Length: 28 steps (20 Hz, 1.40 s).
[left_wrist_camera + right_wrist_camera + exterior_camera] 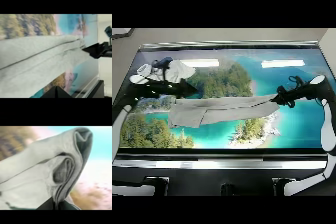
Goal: Fold the shirts.
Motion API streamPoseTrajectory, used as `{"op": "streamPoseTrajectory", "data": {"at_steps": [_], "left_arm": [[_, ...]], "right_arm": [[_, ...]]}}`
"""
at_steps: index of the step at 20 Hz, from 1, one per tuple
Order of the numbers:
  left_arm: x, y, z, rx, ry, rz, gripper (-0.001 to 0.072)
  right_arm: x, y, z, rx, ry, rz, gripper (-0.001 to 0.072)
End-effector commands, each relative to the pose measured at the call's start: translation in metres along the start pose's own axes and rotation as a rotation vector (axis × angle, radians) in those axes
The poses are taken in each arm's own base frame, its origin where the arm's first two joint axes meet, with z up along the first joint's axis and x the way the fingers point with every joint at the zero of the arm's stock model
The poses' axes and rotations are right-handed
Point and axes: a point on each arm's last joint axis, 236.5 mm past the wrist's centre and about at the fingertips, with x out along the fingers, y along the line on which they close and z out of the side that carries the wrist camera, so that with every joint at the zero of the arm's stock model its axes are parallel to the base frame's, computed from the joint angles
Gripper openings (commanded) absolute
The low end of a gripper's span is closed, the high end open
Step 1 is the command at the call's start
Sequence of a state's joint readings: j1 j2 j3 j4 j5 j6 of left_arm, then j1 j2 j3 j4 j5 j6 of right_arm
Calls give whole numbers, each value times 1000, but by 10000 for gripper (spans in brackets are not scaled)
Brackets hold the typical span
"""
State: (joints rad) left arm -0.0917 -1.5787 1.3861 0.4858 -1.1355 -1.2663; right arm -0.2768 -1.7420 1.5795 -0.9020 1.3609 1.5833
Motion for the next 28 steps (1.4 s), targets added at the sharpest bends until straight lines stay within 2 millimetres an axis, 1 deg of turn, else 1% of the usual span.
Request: {"op": "streamPoseTrajectory", "data": {"at_steps": [1, 3, 4, 6, 7, 8, 10, 11, 12, 13, 14, 15, 16, 17, 18, 19, 20, 21, 22, 23, 24, 25, 26, 27, 28], "left_arm": [[86, -15, -23, -71, -57, 41, 31], [132, -12, -48, -152, -39, 65, 31], [150, -11, -62, -182, -14, 63, 31], [181, -9, -92, -236, 49, 51, 31], [195, -7, -109, -257, 83, 52, 31], [207, -9, -123, -290, 110, 41, 31], [230, -23, -147, -385, 144, -11, 31], [239, -32, -157, -411, 153, -44, 31], [246, -42, -163, -416, 152, -80, 31], [246, -51, -160, -392, 140, -112, 30], [240, -59, -151, -338, 116, -142, 29], [227, -67, -133, -265, 78, -160, 28], [208, -74, -111, -191, 36, -163, 27], [180, -77, -85, -105, -17, -146, 27], [148, -79, -56, -14, -80, -118, 27], [105, -80, -24, 67, -160, -75, 27], [56, -79, 9, 117, -254, -26, 27], [6, -79, 37, 158, -352, 18, 27], [-51, -82, 61, 195, -463, 56, 27], [-101, -89, 75, 217, -556, 78, 28], [-149, -98, 82, 240, -640, 91, 28], [-187, -107, 81, 261, -700, 100, 28], [-218, -118, 75, 286, -745, 108, 28], [-239, -129, 67, 311, -771, 115, 29], [-254, -139, 57, 336, -789, 120, 28]], "right_arm": [[-64, 85, -37, -192, -66, 103, 39], [-97, 130, -76, -323, -95, 119, 40], [-112, 150, -98, -380, -109, 128, 40], [-140, 177, -134, -444, -151, 138, 41], [-154, 185, -147, -456, -178, 139, 41], [-166, 190, -159, -465, -203, 139, 41], [-184, 195, -176, -465, -239, 141, 41], [-190, 197, -180, -468, -255, 144, 41], [-192, 196, -180, -458, -266, 141, 41], [-191, 196, -178, -448, -265, 139, 41], [-187, 195, -174, -440, -259, 138, 41], [-181, 195, -169, -431, -246, 144, 41], [-171, 198, -163, -431, -236, 147, 41], [-156, 206, -158, -443, -221, 160, 41], [-139, 216, -154, -458, -206, 175, 41], [-117, 228, -152, -474, -185, 190, 41], [-89, 242, -152, -487, -157, 207, 41], [-60, 253, -153, -496, -134, 218, 41], [-25, 265, -156, -501, -106, 229, 42], [7, 275, -160, -494, -76, 245, 42], [43, 283, -166, -473, -42, 264, 43], [78, 288, -172, -442, -8, 280, 43], [108, 289, -178, -407, 22, 290, 44], [137, 288, -183, -360, 51, 302, 50], [159, 287, -189, -314, 82, 312, 191]]}}
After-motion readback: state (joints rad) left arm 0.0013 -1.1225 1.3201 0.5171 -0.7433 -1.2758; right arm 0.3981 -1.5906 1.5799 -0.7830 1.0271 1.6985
